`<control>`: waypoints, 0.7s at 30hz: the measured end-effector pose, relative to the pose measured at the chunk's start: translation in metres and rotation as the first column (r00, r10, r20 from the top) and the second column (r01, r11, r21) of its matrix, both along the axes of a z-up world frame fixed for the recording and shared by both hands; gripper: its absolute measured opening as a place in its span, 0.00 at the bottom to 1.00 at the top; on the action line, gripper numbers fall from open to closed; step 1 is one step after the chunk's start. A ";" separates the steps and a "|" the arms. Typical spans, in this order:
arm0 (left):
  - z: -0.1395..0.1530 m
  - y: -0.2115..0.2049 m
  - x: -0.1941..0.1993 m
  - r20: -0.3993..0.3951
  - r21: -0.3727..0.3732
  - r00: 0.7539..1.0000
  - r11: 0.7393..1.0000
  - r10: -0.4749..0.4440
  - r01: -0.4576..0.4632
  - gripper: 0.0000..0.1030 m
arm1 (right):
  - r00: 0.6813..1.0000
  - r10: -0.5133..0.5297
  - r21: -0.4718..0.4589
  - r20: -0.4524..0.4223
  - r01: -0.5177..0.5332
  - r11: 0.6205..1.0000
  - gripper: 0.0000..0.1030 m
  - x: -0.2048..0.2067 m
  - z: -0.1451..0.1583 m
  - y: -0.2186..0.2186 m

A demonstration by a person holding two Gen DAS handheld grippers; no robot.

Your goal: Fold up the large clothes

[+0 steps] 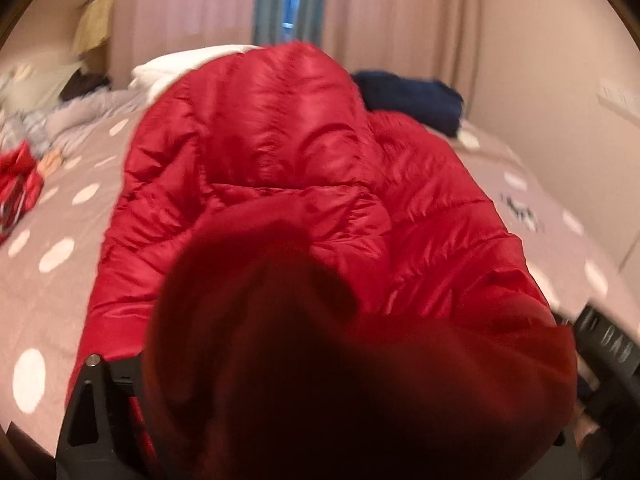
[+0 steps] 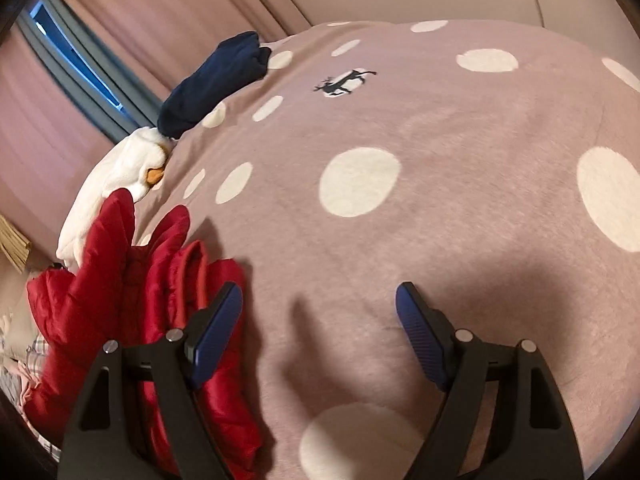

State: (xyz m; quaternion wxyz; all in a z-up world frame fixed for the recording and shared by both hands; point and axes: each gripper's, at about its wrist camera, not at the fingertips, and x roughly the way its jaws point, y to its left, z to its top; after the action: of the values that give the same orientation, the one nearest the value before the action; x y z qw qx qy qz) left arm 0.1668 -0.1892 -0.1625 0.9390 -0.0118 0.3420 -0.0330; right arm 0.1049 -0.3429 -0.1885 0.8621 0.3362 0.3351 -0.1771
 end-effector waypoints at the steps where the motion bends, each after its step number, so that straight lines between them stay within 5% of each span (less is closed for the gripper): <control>1: -0.002 -0.004 0.000 -0.001 0.022 1.000 1.000 -0.009 0.009 0.87 | 1.000 0.001 0.000 -0.001 -0.001 1.000 0.77 -0.001 0.000 -0.001; 9: -0.003 0.005 0.004 -0.005 0.014 0.999 0.999 -0.041 0.041 0.89 | 1.000 0.019 -0.017 -0.008 -0.019 1.000 0.78 0.003 0.001 0.002; 16: 0.000 -0.005 -0.008 0.022 0.099 0.999 0.994 -0.044 0.042 0.90 | 1.000 0.017 -0.011 -0.008 -0.017 1.000 0.78 0.005 -0.001 -0.001; 21: 0.016 0.002 -0.022 0.064 0.049 0.997 0.998 -0.051 0.048 0.90 | 1.000 0.015 -0.013 -0.012 -0.015 1.000 0.77 0.005 0.000 -0.002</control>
State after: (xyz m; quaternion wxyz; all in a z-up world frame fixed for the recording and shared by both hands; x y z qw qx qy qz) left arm 0.1444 -0.1871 -0.1464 0.9486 0.0202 0.3120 -0.0487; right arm 0.1100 -0.3446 -0.1889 0.8636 0.3271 0.3416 -0.1749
